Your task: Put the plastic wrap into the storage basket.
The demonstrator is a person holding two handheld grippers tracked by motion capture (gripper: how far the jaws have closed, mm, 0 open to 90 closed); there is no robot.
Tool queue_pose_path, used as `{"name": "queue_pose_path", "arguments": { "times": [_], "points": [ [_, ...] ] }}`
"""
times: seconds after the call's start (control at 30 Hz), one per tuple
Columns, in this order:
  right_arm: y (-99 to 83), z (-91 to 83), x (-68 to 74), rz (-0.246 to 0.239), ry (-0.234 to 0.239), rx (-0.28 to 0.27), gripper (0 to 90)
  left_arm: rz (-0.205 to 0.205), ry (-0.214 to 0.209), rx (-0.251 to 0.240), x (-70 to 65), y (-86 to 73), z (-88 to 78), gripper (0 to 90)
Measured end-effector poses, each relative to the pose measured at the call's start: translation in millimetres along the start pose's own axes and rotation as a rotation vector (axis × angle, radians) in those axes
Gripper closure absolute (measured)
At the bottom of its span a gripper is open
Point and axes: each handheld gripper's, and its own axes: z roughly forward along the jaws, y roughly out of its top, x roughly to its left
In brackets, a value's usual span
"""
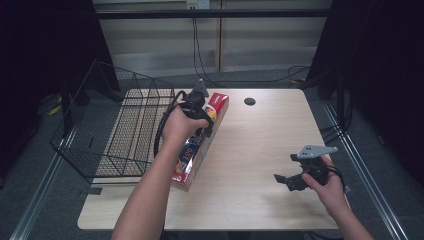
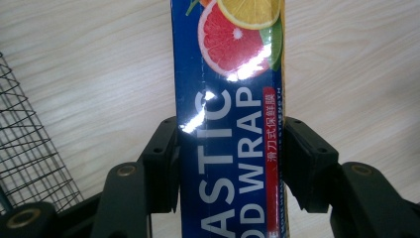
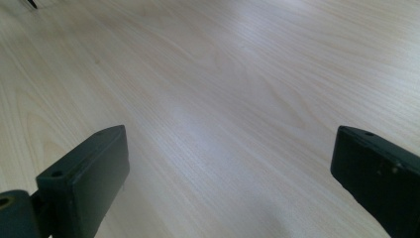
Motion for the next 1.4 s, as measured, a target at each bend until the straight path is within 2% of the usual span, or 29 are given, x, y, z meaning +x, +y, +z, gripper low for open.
{"name": "queue_pose_path", "arguments": {
  "times": [0.33,0.37,0.47,0.53,0.6,0.63,0.7,0.8,0.83,0.87,0.9,1.07,1.4],
  "points": [
    [0.1,-0.8,-0.4,0.001,-0.004,-0.001,1.6,-0.030,0.011,0.003,7.8,4.8,-17.3,46.3],
    [0.2,-0.9,-0.4,0.000,-0.005,-0.002,1.6,-0.045,0.015,-0.007,7.3,4.8,-18.1,46.3],
    [0.3,-1.1,-0.5,-0.002,-0.013,-0.006,1.6,-0.035,0.020,0.000,10.1,5.5,-23.5,46.3],
    [0.4,-1.5,-0.5,-0.002,-0.018,-0.005,1.6,-0.050,0.025,-0.006,10.1,5.6,-26.7,46.2],
    [0.5,-2.0,-0.4,0.002,-0.019,-0.007,1.6,-0.046,0.030,-0.010,11.4,5.7,-30.4,46.3],
    [0.5,-2.2,-0.5,0.002,-0.016,-0.006,1.6,-0.060,0.023,-0.014,11.7,5.9,-32.6,46.3],
    [0.5,-2.3,-0.3,0.004,-0.015,-0.006,1.6,-0.054,0.027,-0.016,13.8,6.0,-36.4,46.3],
    [0.6,-2.0,-0.1,-0.001,-0.018,-0.008,1.6,-0.068,0.030,-0.024,15.3,5.7,-40.1,46.2],
    [0.5,-1.9,0.0,-0.001,-0.017,-0.007,1.6,-0.083,0.030,-0.024,15.4,5.2,-41.5,46.3],
    [0.5,-1.7,0.0,-0.002,-0.017,-0.008,1.6,-0.070,0.036,-0.021,17.8,5.3,-44.6,46.3],
    [0.5,-1.8,0.0,-0.002,-0.020,-0.007,1.6,-0.087,0.037,-0.035,17.6,5.1,-45.0,46.3],
    [0.9,-2.6,-0.3,0.003,-0.015,-0.007,1.6,-0.097,0.038,-0.036,22.3,5.0,-51.5,46.2],
    [1.1,-3.0,-0.2,0.000,-0.016,-0.005,1.6,-0.121,0.071,-0.044,34.0,2.5,-68.8,46.2]
  ]
}}
